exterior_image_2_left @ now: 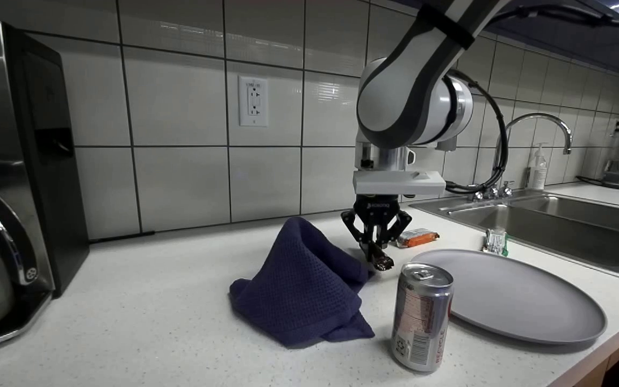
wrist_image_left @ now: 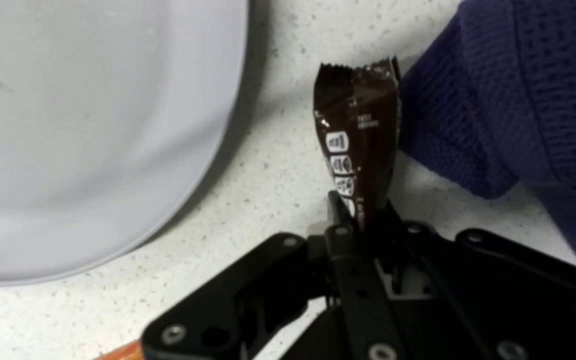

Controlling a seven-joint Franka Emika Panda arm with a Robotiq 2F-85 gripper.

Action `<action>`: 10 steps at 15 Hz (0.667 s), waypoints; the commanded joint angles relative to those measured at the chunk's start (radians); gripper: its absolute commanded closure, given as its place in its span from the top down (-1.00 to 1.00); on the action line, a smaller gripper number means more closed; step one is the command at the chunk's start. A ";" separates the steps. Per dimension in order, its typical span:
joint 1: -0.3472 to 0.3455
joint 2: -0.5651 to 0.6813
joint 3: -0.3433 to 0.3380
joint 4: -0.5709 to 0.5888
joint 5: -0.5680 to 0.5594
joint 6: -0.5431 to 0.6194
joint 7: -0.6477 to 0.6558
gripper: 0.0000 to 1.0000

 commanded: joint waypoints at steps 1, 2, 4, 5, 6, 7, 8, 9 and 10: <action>0.001 -0.061 -0.010 -0.015 -0.002 -0.012 -0.031 -0.93; -0.001 -0.076 -0.008 -0.020 0.000 -0.017 -0.038 -0.93; -0.002 -0.102 -0.008 -0.030 -0.003 -0.022 -0.044 -0.93; -0.003 -0.115 -0.006 -0.036 -0.002 -0.024 -0.047 -0.93; -0.005 -0.131 -0.005 -0.046 0.000 -0.023 -0.047 -0.93; -0.005 -0.145 -0.005 -0.055 0.000 -0.022 -0.045 -0.93; -0.006 -0.164 -0.004 -0.071 -0.001 -0.020 -0.042 -0.93; -0.006 -0.178 -0.004 -0.082 -0.003 -0.021 -0.037 -0.93; -0.006 -0.195 -0.004 -0.097 -0.004 -0.023 -0.033 -0.93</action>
